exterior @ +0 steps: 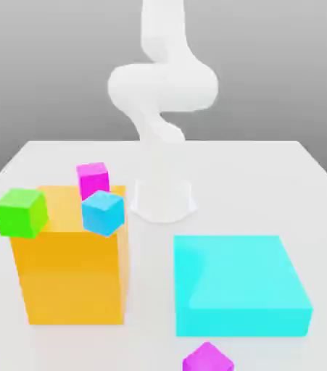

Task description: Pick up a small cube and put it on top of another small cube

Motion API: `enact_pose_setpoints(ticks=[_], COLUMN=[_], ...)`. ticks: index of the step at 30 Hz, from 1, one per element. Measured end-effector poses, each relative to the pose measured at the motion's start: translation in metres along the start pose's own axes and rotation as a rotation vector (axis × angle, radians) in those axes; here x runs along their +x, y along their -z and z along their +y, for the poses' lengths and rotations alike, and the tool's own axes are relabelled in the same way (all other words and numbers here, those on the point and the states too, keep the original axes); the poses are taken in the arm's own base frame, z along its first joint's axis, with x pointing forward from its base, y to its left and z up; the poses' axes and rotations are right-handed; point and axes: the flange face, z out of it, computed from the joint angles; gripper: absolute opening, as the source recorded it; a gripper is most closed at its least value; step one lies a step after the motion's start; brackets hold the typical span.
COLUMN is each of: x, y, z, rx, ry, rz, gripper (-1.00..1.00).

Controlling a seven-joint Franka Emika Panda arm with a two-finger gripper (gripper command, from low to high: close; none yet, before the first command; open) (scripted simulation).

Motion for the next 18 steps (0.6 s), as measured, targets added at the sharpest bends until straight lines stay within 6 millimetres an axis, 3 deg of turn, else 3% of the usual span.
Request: enact_pose_setpoints(ticks=[4,9,18], x=[-0.004,-0.023,-0.091], y=[-0.076,-0.166,-0.314], z=[-0.002,0.001,0.031], rx=[-0.040,-0.090,-0.188], ry=[0.084,0.187,0.384], rz=[-0.110,-0.237,-0.448], gripper=[0.00,0.00,0.00])
